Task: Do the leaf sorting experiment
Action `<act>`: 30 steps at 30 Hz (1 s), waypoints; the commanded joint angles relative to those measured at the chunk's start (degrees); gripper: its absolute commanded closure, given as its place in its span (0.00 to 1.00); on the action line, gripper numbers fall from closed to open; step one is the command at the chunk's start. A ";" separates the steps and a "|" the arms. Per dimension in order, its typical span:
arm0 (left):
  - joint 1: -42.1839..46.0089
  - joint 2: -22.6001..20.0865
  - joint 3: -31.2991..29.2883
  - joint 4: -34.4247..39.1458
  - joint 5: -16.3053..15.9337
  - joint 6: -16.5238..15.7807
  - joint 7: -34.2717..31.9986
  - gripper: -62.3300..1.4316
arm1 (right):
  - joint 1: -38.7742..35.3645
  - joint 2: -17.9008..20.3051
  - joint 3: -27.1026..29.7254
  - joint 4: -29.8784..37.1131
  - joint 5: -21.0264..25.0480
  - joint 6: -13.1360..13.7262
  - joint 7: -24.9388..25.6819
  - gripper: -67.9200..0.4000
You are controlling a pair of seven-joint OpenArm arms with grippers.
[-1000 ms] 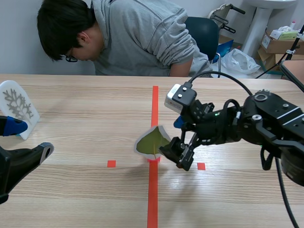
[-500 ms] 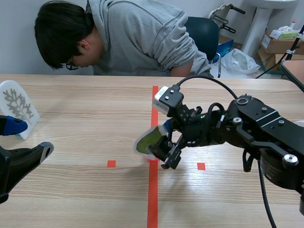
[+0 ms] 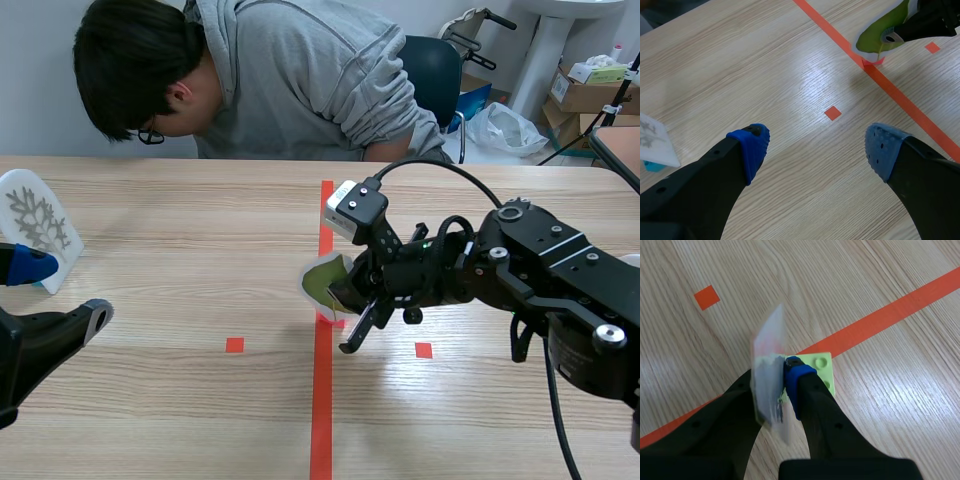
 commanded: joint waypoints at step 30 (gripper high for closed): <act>-0.02 1.09 0.15 0.61 -0.37 0.07 -0.74 0.31 | -1.20 3.87 27.17 0.57 2.62 -12.83 -2.12 0.98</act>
